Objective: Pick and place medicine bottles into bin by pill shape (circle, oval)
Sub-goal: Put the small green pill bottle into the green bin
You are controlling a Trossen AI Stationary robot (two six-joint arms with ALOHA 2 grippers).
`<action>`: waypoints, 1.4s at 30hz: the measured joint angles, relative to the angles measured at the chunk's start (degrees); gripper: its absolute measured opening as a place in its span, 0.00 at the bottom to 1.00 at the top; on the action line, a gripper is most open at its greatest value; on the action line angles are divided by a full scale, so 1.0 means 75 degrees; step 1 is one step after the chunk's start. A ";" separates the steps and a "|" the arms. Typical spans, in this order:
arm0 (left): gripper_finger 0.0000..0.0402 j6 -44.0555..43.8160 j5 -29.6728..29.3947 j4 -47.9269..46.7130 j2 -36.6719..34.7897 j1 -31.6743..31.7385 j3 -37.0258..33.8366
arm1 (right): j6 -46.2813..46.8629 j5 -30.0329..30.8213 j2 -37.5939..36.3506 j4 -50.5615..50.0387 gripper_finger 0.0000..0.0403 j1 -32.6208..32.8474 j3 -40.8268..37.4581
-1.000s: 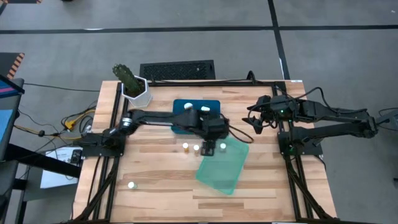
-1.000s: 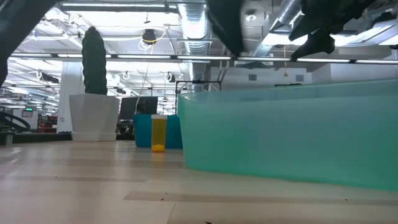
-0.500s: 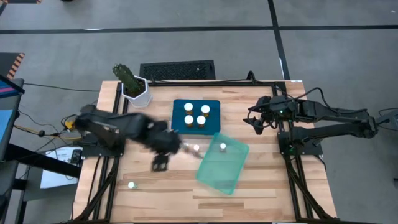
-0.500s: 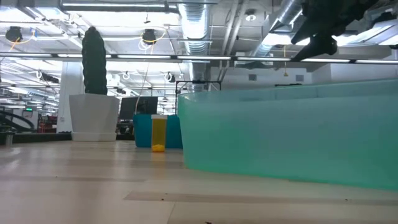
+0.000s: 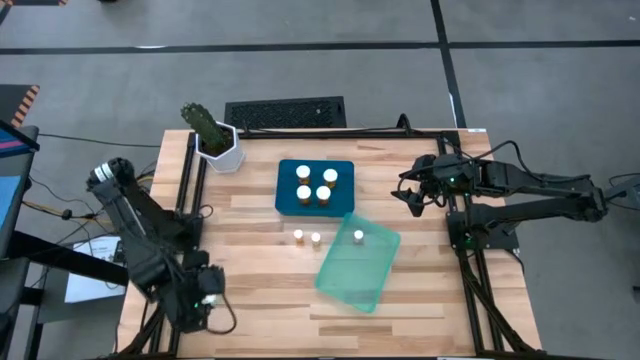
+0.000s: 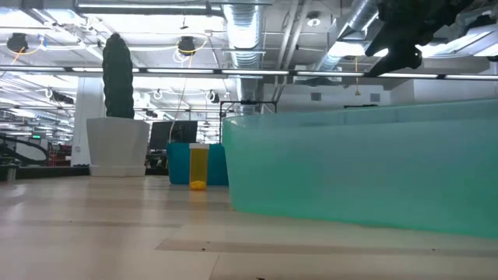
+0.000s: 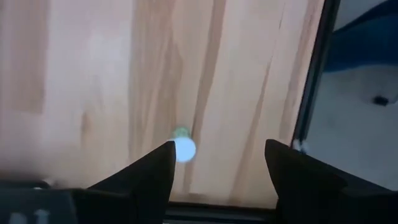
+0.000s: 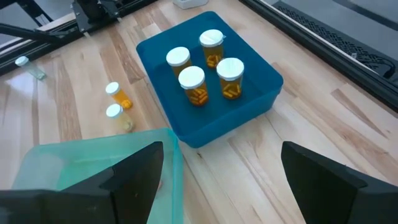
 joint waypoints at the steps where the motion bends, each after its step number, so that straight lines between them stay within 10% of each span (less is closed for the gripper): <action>1: 0.60 -0.0076 0.0003 0.0160 0.0040 -0.0122 -0.0177 | 0.0000 0.0000 0.0000 0.0003 0.83 0.0001 0.0000; 42: 0.59 -0.0314 0.0087 0.2356 0.0109 -0.0451 -0.2961 | 0.0000 0.0001 0.0003 -0.0006 0.83 0.0000 0.0000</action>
